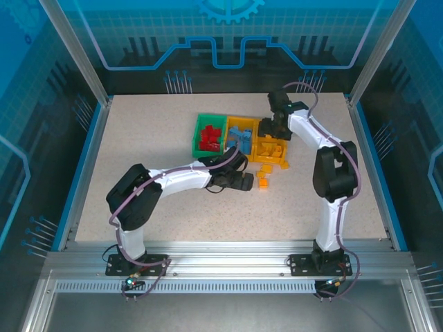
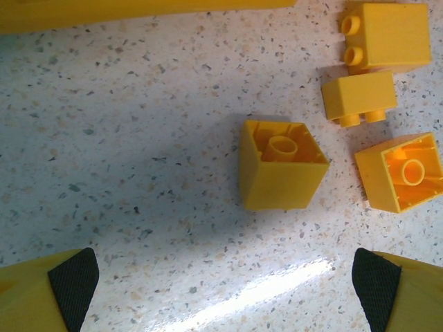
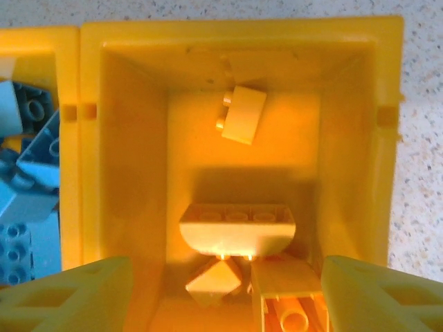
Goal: Sort the legos into containers by color
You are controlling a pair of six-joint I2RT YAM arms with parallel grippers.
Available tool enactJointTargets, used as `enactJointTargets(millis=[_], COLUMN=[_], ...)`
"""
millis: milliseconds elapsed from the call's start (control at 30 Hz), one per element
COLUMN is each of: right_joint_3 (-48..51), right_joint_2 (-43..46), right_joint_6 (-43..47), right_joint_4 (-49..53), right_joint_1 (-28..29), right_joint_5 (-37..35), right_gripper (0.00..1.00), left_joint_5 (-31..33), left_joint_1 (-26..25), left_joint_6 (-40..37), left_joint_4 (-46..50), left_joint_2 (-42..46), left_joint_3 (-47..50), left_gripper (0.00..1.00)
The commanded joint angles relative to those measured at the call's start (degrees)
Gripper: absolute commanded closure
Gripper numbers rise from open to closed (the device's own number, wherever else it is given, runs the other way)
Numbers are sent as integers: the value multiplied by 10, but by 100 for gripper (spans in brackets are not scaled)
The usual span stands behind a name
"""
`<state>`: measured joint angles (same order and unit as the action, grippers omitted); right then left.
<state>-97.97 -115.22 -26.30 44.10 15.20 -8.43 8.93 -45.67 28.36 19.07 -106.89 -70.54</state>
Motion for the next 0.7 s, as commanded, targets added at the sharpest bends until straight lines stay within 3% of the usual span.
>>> enactJointTargets(millis=[0, 133, 367, 533, 667], right_joint_3=[47, 119, 225, 256, 280], right_joint_2=[87, 145, 217, 232, 234], right_joint_6=[-2, 6, 3, 5, 7], right_joint_4=[-11, -16, -41, -46, -55], right_joint_1=[-6, -22, -82, -101, -102], right_joint_5=[1, -22, 1, 4, 0], right_gripper=[26, 25, 24, 24, 24], left_joint_5=[-19, -24, -20, -3, 2], left_joint_1=[-5, -6, -10, -11, -11], left_joint_6=[-8, -11, -20, -21, -24], left_joint_4=[-6, -1, 8, 16, 20], left_joint_2=[-23, -50, -88, -111, -133], left_joint_3=[-28, -54, -84, -104, -128], left_gripper=[2, 5, 11, 22, 38])
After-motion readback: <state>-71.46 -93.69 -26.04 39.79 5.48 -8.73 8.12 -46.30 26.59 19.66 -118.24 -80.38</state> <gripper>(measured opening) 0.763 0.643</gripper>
